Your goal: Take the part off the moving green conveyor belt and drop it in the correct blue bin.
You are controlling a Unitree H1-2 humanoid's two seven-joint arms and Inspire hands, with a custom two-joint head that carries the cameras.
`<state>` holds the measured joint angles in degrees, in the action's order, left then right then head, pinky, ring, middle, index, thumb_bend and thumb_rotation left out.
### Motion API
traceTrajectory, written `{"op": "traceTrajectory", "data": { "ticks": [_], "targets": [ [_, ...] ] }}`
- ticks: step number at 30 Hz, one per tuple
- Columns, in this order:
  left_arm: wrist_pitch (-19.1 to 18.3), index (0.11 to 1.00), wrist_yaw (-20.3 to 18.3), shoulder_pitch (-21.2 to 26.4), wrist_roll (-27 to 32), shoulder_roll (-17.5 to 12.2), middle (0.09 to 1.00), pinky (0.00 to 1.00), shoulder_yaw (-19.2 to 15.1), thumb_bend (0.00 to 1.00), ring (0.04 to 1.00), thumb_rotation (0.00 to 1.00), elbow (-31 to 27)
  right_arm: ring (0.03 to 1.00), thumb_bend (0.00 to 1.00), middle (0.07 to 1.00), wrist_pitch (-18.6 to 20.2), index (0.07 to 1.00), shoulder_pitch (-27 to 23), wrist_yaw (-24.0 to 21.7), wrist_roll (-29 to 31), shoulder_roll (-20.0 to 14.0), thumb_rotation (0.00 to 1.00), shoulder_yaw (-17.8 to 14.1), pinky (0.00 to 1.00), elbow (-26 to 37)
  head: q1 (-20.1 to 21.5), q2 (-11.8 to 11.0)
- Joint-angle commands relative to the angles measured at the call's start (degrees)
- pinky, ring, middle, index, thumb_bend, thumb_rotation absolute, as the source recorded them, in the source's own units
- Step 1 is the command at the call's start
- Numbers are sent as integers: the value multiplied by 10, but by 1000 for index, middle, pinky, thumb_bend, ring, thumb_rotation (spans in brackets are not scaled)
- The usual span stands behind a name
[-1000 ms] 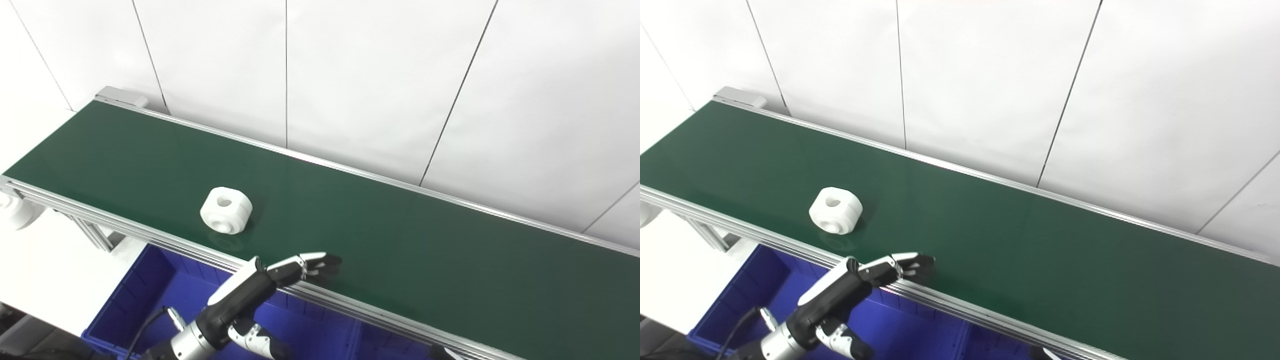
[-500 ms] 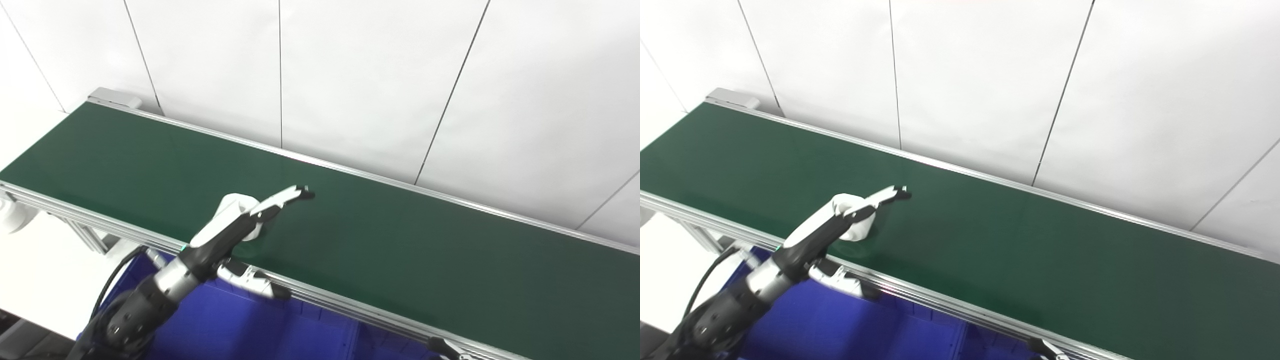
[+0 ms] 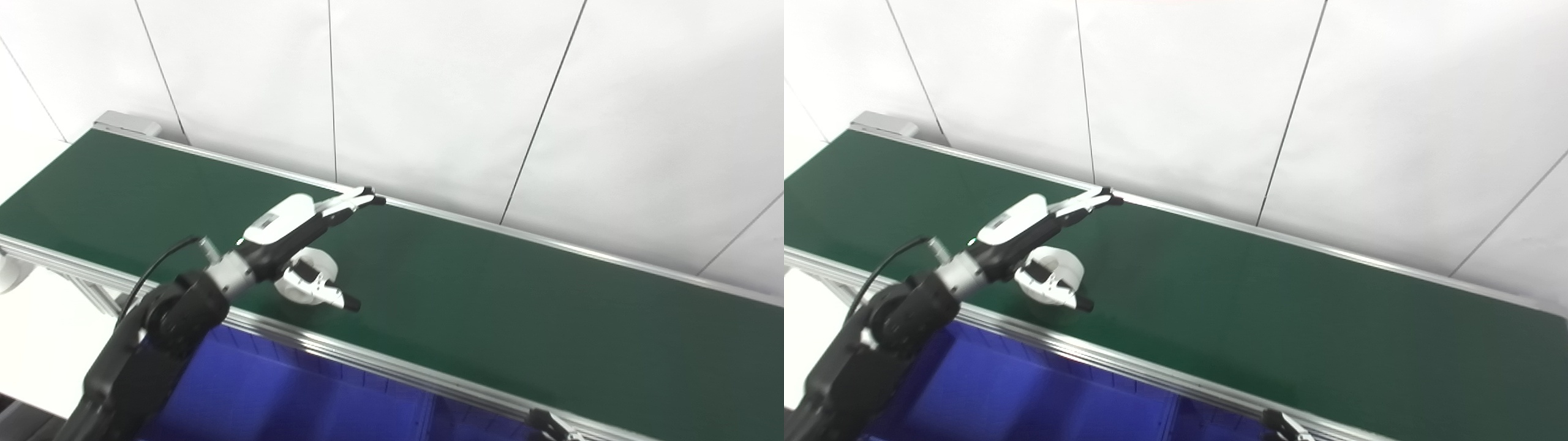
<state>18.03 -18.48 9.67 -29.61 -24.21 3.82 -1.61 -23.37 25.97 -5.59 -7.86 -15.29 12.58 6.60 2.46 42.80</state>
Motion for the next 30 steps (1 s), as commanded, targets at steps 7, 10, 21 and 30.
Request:
{"op": "traceTrajectory", "data": {
  "ticks": [7,10,21,30],
  "targets": [
    [37,912,73,56,-67,-14,963,824,27,885,887,309,78,774,651,826,-35,848,0,12,1,-4,238,2,705,18,1,4],
    [2,926,66,63,-100,-14,983,875,43,907,913,321,81,777,656,826,-35,850,-1,9,10,-6,228,4,716,18,1,7],
    [-82,920,-14,71,-126,-26,986,913,103,999,942,214,80,785,636,831,-36,855,2,16,0,-11,304,6,720,20,0,12],
    [-155,845,-105,73,-105,-27,887,712,135,897,853,49,63,774,645,826,-35,854,-1,23,4,-15,322,12,704,17,2,15]
  ]
}}
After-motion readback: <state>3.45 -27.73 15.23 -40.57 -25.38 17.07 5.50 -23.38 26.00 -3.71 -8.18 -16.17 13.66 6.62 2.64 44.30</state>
